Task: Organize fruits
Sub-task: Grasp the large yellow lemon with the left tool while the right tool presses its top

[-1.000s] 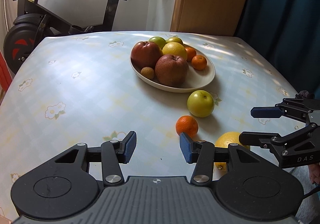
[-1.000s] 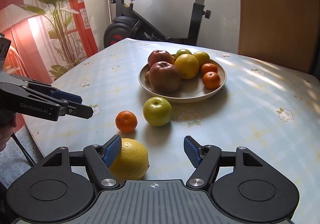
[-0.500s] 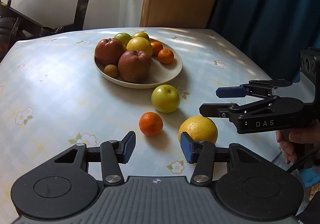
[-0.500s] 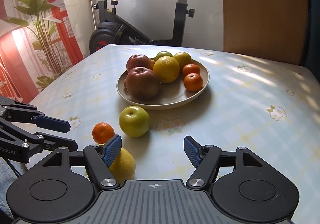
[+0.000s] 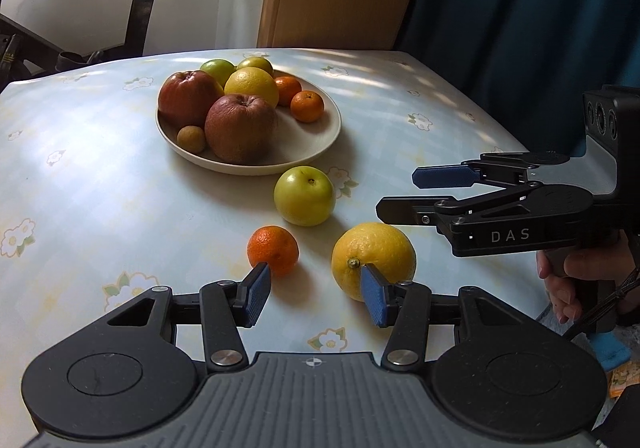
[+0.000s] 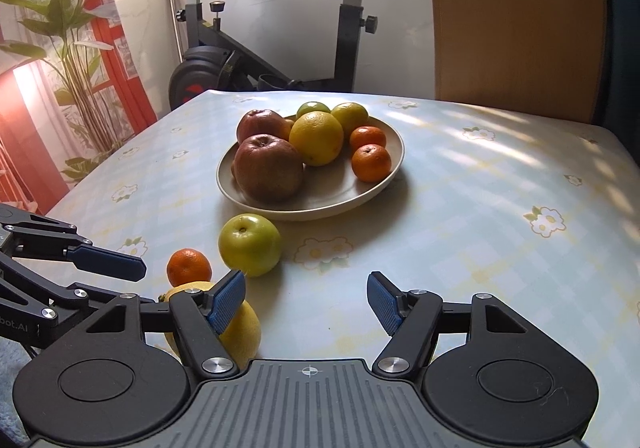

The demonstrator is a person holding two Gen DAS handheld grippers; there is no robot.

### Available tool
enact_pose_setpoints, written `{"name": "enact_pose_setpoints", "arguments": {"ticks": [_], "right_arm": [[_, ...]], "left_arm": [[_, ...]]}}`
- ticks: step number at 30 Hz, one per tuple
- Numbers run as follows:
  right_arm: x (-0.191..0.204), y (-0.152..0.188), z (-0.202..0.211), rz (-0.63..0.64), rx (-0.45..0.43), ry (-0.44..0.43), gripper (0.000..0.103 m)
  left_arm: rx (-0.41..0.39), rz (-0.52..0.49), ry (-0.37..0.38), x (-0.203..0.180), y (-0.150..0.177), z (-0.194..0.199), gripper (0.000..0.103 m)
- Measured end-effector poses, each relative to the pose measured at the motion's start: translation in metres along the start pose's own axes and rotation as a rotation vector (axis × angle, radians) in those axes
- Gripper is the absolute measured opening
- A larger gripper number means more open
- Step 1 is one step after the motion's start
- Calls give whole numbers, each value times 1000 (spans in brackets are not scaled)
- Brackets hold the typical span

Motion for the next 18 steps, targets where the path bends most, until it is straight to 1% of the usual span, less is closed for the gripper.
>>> {"name": "enact_pose_setpoints", "arguments": {"ticks": [4,8,14,18], "right_arm": [[-7,2,3,8,-1,9,63],[-6,6,14,73,-5,20,63],[5,11,28,144,1,-9,63],[18,14,24,195,17,-30,63]], "left_arm": [[11,24,-13,5,-5,-7,51],[16,22,-10,3,-10,-12,51],[19,34,6,1,-16,-19,51],[14,63,30,2,-24,-23,50]]}}
Point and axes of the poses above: each gripper's, at about its wrist camera, not at the fingertips, and z roughly against the way its jaws point, x to its left, y to its underside, the point moved 9 cm from there along -z, roughly the way its jaws point, and after that the axes turned 4 degrees about y, right-handed, at the moved point
